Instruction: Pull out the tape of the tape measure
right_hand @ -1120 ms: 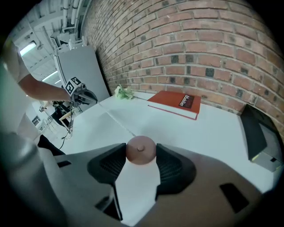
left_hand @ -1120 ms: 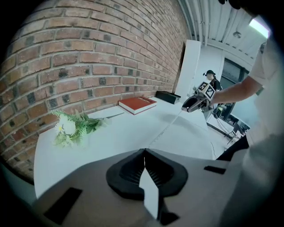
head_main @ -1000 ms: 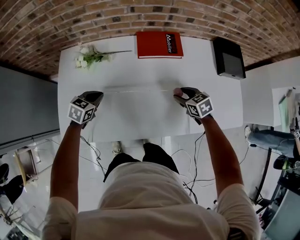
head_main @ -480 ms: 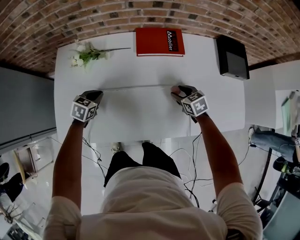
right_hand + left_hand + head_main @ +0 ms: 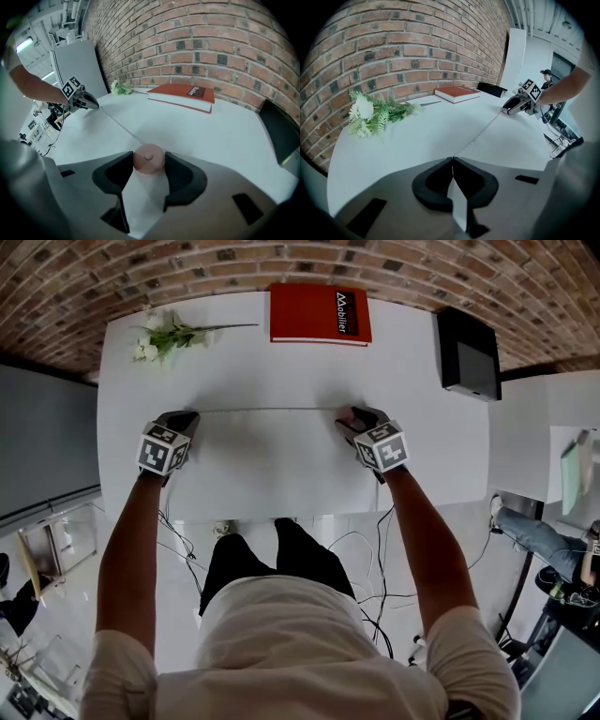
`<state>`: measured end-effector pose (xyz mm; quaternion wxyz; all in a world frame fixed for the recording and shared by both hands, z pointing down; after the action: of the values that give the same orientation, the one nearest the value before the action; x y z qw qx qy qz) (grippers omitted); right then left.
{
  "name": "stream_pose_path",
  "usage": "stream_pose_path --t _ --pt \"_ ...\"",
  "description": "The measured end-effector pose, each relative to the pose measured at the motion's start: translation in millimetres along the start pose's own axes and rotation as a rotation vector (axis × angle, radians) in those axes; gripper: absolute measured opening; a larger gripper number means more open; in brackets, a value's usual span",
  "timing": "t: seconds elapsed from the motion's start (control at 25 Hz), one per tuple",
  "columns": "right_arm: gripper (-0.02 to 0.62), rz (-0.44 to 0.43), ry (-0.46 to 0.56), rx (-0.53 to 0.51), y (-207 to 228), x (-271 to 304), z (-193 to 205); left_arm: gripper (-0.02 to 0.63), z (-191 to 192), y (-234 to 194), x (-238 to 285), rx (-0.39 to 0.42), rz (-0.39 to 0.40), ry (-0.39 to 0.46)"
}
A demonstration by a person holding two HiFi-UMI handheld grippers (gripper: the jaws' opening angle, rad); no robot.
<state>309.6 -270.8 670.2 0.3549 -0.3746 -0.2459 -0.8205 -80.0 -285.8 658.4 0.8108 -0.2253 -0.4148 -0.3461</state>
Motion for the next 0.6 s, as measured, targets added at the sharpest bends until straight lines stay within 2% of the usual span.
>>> stream_pose_path --t 0.44,0.6 --pt "0.218 0.049 0.015 -0.059 -4.0 2.9 3.6 0.005 2.7 -1.0 5.8 0.022 -0.036 -0.017" --pt "0.221 0.053 0.035 -0.052 -3.8 4.2 5.4 0.049 5.0 0.7 7.0 0.038 -0.052 -0.035"
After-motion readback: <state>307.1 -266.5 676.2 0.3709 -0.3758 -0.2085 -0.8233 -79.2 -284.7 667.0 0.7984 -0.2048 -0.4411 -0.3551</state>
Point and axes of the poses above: the fingertips, and each gripper's own axes: x forward along the fingers, y to its right, z out of its underside, the point moved 5 cm from there along -x, backward along the fingers, and after that the axes turned 2 degrees about -y, right-handed, at the moved point
